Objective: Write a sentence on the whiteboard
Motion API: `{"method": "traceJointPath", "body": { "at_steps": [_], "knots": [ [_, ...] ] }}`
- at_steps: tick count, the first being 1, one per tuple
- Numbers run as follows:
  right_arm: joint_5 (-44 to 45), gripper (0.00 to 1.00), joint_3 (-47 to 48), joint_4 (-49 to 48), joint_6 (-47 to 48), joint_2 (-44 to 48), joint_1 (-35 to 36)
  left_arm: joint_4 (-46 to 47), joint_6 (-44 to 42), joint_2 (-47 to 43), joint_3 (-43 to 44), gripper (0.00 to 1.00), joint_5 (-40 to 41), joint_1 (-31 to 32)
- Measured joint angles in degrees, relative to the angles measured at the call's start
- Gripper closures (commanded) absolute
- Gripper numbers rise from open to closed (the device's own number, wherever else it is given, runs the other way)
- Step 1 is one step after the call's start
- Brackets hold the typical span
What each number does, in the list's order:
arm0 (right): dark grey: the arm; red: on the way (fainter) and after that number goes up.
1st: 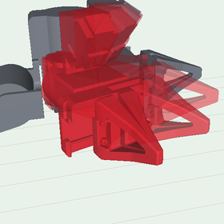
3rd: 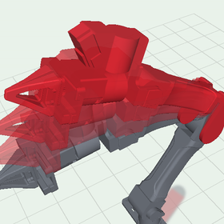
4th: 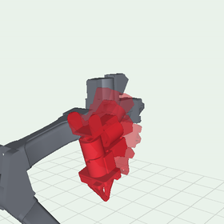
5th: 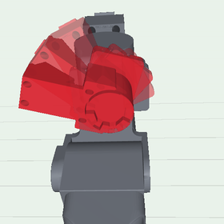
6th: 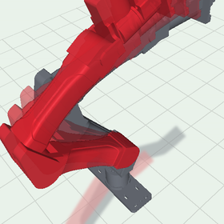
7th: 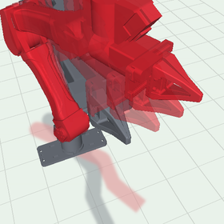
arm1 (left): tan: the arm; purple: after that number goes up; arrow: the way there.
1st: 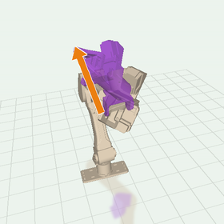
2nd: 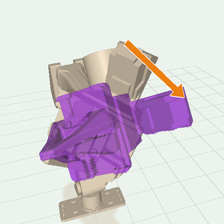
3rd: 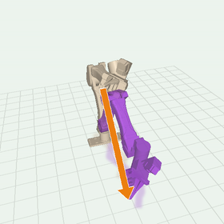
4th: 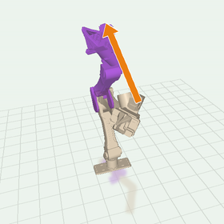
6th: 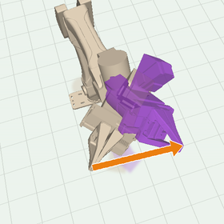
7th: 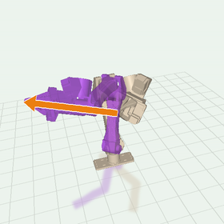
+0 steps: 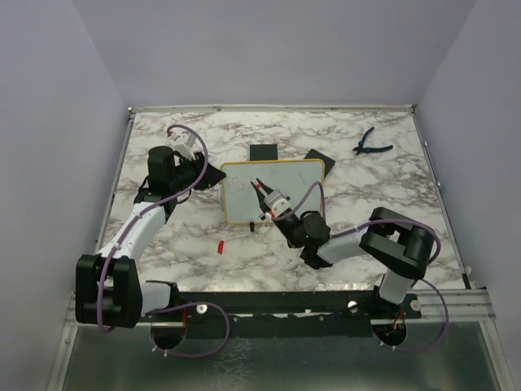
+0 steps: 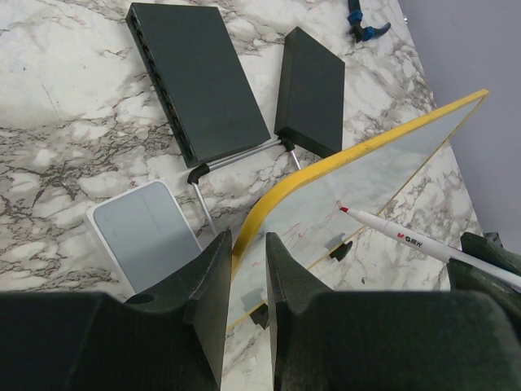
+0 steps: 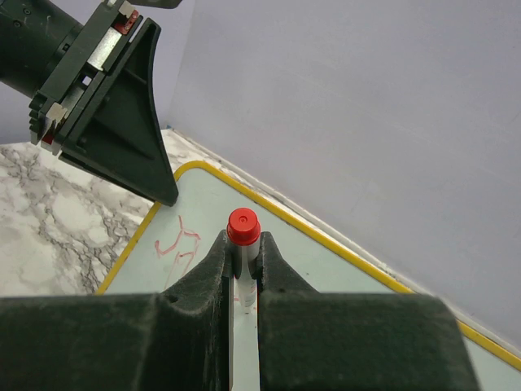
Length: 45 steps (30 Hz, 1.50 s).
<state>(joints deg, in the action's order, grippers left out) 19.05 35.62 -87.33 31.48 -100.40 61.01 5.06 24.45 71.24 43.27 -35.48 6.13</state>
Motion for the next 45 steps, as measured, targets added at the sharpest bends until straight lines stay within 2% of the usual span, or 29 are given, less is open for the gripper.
{"method": "traceJointPath", "body": {
  "at_steps": [24,35,45],
  "knots": [
    [-0.1,0.99,-1.5,0.0,-0.8,0.3,0.0,0.0,0.0,-0.3,0.0,0.76,0.0,0.0],
    [-1.8,0.99,-2.3,-0.1,-3.1,6.6,0.1,0.0,0.0,-0.5,0.0,0.76,0.0,0.0],
    [-1.8,0.99,-1.2,0.0,-2.9,4.0,0.1,0.0,0.0,-0.7,0.0,0.76,0.0,0.0]
  ]
}}
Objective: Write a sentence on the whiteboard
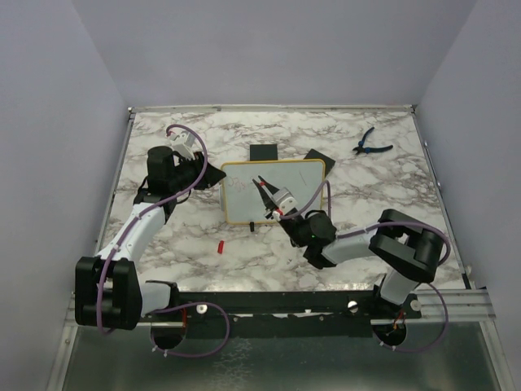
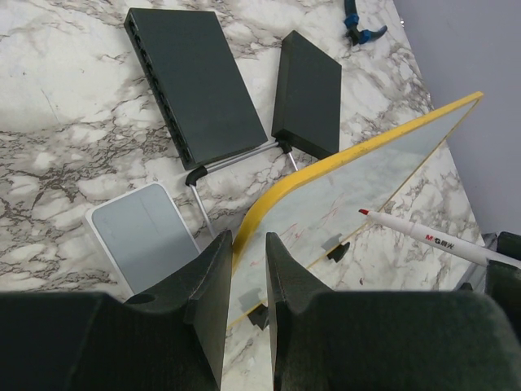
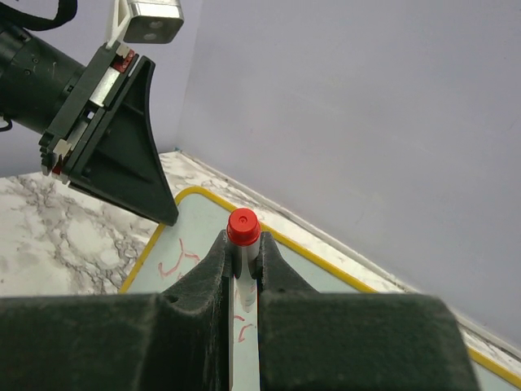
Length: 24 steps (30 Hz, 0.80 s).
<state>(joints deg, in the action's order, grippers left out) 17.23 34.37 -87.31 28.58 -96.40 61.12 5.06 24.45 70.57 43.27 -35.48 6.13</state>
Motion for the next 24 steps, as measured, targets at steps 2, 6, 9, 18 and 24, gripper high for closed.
{"method": "traceJointPath", "body": {
  "at_steps": [2,6,9,18,24],
  "knots": [
    [0.0,0.99,0.3,0.0,0.2,-0.6,0.0,0.0,0.0,0.0,0.0,0.76,0.0,0.0],
    [0.1,0.99,1.0,0.0,0.6,-1.5,0.0,0.0,0.0,0.0,0.0,0.76,0.0,0.0],
    [0.1,0.99,1.3,0.0,0.9,-1.9,0.0,0.0,0.0,0.0,0.0,0.76,0.0,0.0],
    [1.1,0.99,1.3,0.0,1.5,-2.6,-0.4,0.0,0.0,0.0,0.0,0.76,0.0,0.0],
    [1.4,0.99,1.3,0.0,1.5,-2.6,-0.9,0.0,0.0,0.0,0.0,0.76,0.0,0.0]
  ]
}}
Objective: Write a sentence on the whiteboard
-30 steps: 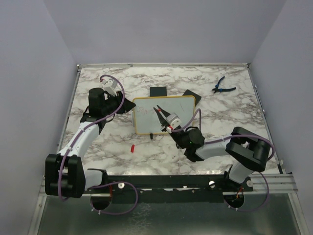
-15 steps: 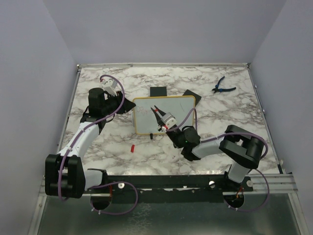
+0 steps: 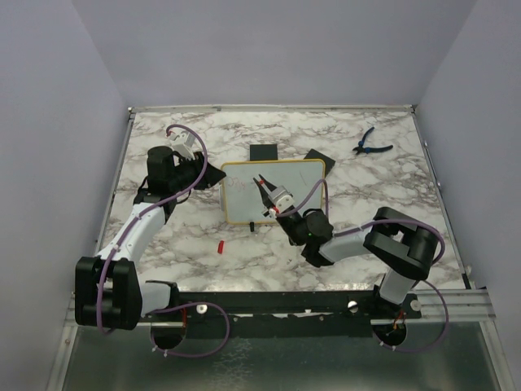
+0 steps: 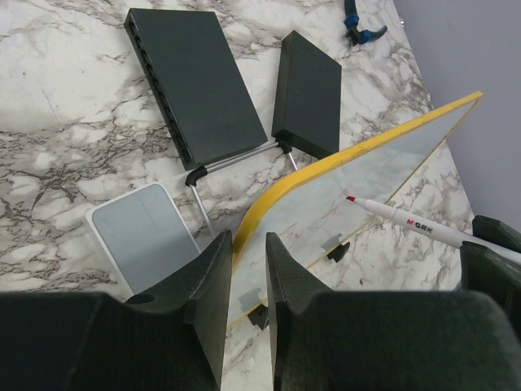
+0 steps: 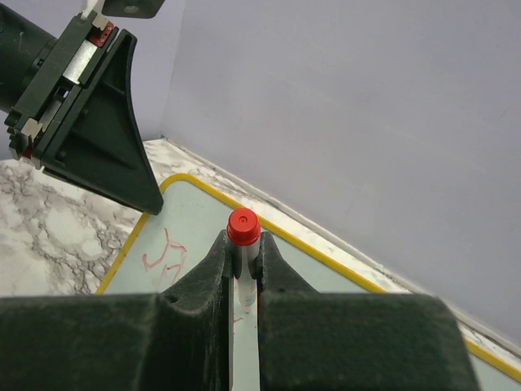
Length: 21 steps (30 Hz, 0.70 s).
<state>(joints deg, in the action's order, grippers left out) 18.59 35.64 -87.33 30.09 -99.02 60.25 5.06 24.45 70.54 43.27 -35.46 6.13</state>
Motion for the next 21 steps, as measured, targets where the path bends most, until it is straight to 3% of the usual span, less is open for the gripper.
{"method": "traceJointPath", "body": {
  "at_steps": [21],
  "knots": [
    [0.0,0.99,0.8,0.0,0.5,-0.9,0.0,0.0,0.0,0.0,0.0,0.76,0.0,0.0]
  ]
}}
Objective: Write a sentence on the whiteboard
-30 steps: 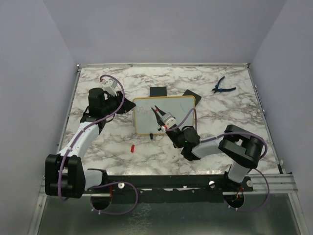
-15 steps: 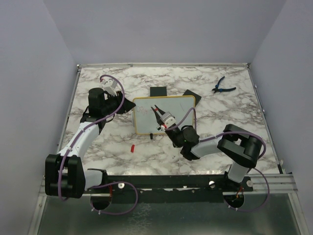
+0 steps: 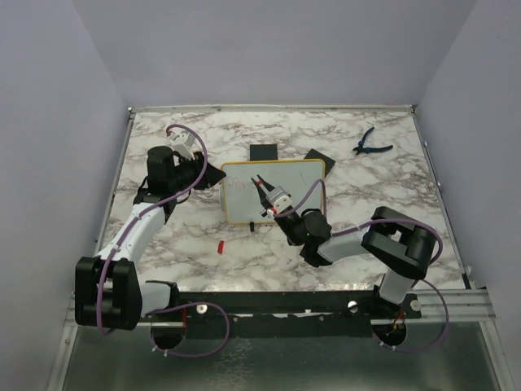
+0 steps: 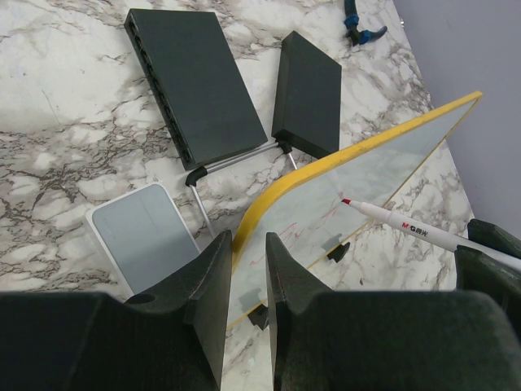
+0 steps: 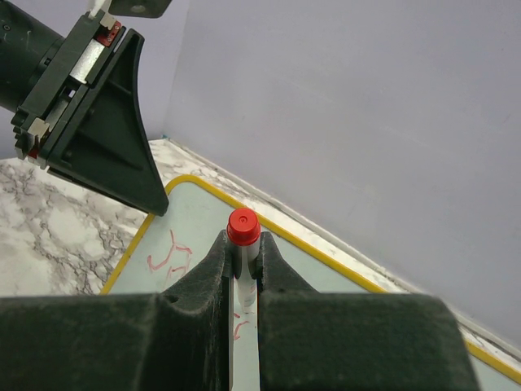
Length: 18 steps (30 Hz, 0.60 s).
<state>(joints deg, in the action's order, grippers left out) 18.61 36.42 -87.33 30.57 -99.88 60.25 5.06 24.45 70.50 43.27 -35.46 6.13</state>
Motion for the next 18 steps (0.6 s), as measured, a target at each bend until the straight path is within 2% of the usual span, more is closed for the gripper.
{"method": "traceJointPath", "body": {
  "at_steps": [18],
  "knots": [
    [-1.7,0.99,-2.5,0.1,-1.5,2.6,0.0,0.0,0.0,-0.1,0.0,0.76,0.0,0.0]
  ]
}}
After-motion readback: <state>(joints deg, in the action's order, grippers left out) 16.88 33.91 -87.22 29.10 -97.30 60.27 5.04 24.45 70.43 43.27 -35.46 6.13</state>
